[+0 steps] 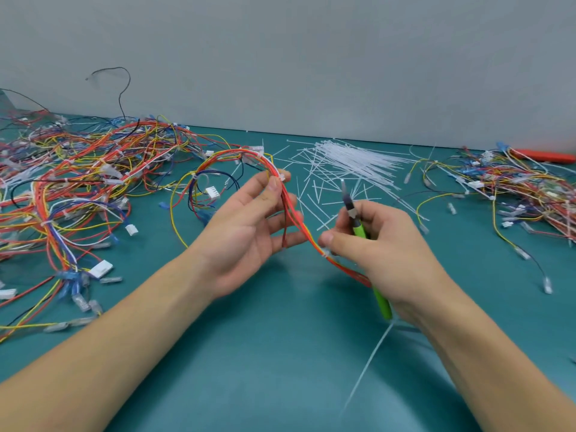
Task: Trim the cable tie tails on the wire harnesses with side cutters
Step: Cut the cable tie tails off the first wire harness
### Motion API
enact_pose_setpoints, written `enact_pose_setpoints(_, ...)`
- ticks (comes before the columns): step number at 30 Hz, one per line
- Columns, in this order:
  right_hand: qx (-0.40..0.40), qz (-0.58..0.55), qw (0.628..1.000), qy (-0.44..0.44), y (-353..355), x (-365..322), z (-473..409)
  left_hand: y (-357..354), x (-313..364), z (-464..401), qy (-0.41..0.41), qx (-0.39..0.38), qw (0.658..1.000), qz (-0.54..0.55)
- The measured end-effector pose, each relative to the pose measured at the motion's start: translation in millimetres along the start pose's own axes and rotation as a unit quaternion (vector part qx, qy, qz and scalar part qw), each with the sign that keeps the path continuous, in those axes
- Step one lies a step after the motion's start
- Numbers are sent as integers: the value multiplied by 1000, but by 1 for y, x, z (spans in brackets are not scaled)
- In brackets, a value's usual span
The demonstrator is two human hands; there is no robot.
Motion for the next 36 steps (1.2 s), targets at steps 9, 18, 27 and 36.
enact_pose_setpoints(9,131,-8,987,88,-3,0,1,-20,-25,7,60,12,974,-219)
enact_pose_setpoints(18,94,-93,989,65,0,-8,2,-17,-24,6,23,44,983,-179)
enact_pose_setpoints(27,96,54,991,74,2,-10,6,-11,-14,2,-22,70,988,-139)
enact_pose_setpoints(36,5,-185,977,-109,18,-9,7,-7,-13,3,-41,72,989,-120)
Point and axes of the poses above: each hand's wrist, its own z-axis away from the middle knuckle, its own y-axis out of the back of the hand, x = y × z, the point moved 1 cm from there along -z, towards the middle knuckle, and after that the axes turned 13 degrees about -x, right-handed, at the moved point
